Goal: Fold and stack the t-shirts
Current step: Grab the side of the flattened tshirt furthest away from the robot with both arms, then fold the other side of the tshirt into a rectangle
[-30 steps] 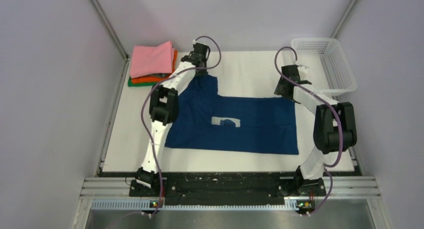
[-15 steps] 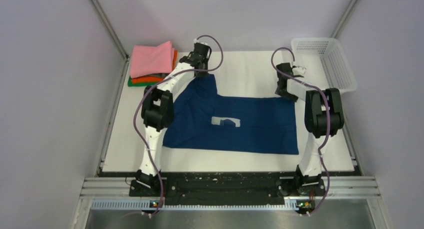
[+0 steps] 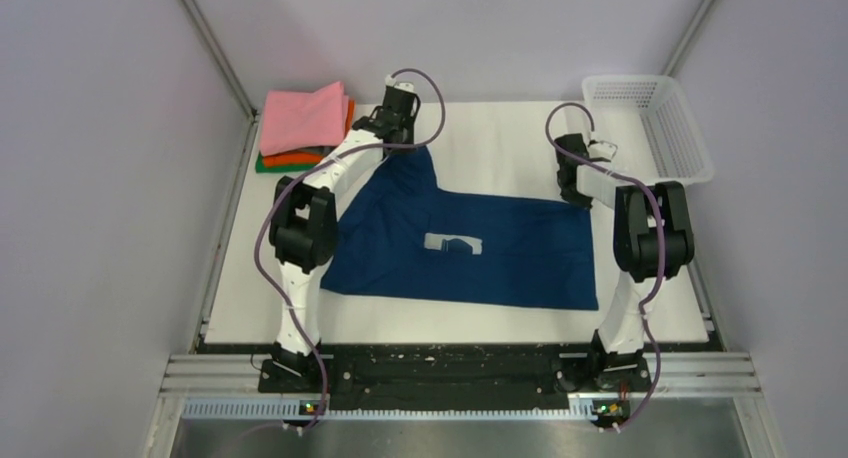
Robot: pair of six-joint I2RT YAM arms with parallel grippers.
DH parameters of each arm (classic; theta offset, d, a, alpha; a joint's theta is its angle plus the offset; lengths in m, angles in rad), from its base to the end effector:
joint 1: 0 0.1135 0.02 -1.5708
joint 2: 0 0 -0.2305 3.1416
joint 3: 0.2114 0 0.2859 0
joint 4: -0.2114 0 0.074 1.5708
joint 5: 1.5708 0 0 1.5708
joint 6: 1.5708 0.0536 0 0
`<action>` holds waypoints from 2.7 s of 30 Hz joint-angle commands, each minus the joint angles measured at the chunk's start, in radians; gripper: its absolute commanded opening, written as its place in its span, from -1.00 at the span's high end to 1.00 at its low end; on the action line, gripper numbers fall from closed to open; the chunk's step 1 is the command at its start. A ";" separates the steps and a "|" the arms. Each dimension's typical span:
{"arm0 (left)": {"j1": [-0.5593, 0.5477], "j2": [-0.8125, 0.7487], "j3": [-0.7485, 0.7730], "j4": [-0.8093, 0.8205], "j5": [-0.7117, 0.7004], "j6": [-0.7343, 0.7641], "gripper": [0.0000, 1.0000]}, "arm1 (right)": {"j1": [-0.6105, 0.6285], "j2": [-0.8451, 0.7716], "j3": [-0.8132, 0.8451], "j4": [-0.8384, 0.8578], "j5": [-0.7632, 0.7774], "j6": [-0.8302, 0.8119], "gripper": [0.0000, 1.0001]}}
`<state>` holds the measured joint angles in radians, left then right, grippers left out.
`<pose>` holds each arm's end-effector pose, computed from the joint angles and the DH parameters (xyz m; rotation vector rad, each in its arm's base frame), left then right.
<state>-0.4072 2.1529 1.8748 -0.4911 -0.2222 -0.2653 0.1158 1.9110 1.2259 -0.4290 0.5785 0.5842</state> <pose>0.4847 -0.1962 0.1991 0.0550 2.3171 -0.0799 0.4044 0.0175 0.0937 0.7422 2.3718 -0.4955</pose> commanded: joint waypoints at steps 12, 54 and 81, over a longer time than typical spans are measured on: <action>-0.059 -0.357 -0.350 0.176 -0.035 0.060 1.00 | 0.028 -0.293 -0.195 0.130 -0.076 -0.105 1.00; -0.232 -0.997 -1.171 -0.284 -0.075 -0.613 -0.02 | 0.062 -0.764 -0.586 -0.210 -0.247 0.001 -0.50; -0.275 -0.580 -0.954 0.183 0.367 -0.360 -0.97 | 0.062 -0.960 -0.626 0.041 -0.483 -0.099 -0.97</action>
<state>-0.6460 1.6398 0.9623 -0.3309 -0.0120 -0.6765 0.1699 0.9871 0.6144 -0.4202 0.1127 0.5068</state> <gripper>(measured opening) 0.986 0.985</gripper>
